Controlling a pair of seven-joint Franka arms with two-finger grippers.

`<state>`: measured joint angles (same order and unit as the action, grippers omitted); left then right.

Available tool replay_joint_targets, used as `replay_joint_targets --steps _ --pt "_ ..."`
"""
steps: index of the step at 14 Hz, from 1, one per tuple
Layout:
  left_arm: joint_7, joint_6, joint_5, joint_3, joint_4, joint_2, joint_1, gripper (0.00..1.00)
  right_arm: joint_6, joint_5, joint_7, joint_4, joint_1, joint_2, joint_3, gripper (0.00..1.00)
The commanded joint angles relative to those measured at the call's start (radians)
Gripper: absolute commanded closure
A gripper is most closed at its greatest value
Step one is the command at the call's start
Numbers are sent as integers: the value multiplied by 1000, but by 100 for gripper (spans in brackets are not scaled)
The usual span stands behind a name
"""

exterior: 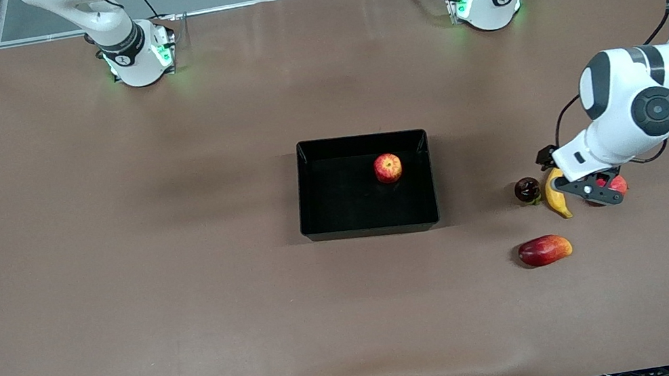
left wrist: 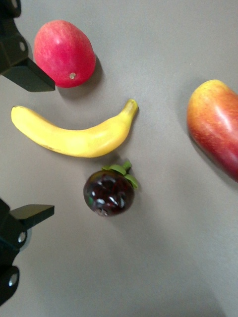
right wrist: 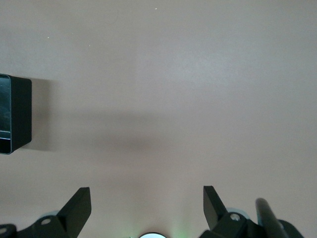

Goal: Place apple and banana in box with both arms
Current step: 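Move the left gripper over the yellow banana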

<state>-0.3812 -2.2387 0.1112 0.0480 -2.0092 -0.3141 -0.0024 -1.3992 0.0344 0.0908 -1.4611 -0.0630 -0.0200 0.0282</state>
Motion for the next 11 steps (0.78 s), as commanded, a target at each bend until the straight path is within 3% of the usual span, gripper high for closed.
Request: replay_joint_targets --steps 1,7,11 --pt "-37 -47 13 13 -68 38 -2 0 -27 -14 10 -25 -5 -11 -7 0" --pt "-324 -119 13 13 -102 18 65 0 -52 -14 9 -39 -9 -2 -8 0" --pt "-367 -186 13 15 -160 13 90 0 -46 -11 9 -38 -11 3 -14 0"
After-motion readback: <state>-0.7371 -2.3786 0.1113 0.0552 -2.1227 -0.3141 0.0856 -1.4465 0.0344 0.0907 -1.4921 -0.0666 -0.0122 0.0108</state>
